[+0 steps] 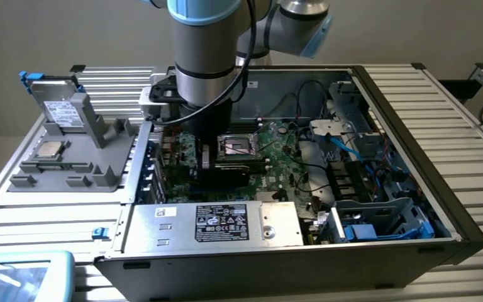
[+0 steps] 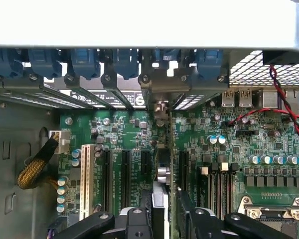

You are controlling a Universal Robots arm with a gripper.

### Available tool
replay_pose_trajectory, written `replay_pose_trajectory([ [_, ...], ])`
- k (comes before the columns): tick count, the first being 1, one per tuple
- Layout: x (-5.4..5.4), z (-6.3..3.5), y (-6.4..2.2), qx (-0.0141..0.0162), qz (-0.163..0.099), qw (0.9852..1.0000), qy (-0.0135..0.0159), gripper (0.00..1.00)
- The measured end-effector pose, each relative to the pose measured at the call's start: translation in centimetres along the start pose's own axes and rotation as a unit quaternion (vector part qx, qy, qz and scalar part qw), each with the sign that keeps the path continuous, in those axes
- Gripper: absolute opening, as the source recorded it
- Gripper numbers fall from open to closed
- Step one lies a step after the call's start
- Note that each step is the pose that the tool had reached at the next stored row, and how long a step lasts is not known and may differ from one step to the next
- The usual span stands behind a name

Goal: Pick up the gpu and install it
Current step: 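Insert the gpu into the slot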

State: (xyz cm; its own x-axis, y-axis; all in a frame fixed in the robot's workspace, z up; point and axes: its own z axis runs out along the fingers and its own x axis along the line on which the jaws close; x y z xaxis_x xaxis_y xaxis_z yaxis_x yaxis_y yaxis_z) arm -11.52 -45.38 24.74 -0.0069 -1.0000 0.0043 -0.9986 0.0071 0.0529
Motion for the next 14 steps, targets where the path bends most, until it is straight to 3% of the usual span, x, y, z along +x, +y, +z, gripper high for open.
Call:
replay_pose_trajectory([
  [1, 0.00, 0.00, 0.00, 0.0000, 0.000, 1.0000, 0.0000, 0.35],
  [2, 0.01, -0.01, 0.00, 0.0000, 0.000, 1.0000, 0.0001, 0.42],
  [14, 0.01, -0.64, 0.04, -0.0001, 0.000, 1.0000, 0.0011, 0.42],
])
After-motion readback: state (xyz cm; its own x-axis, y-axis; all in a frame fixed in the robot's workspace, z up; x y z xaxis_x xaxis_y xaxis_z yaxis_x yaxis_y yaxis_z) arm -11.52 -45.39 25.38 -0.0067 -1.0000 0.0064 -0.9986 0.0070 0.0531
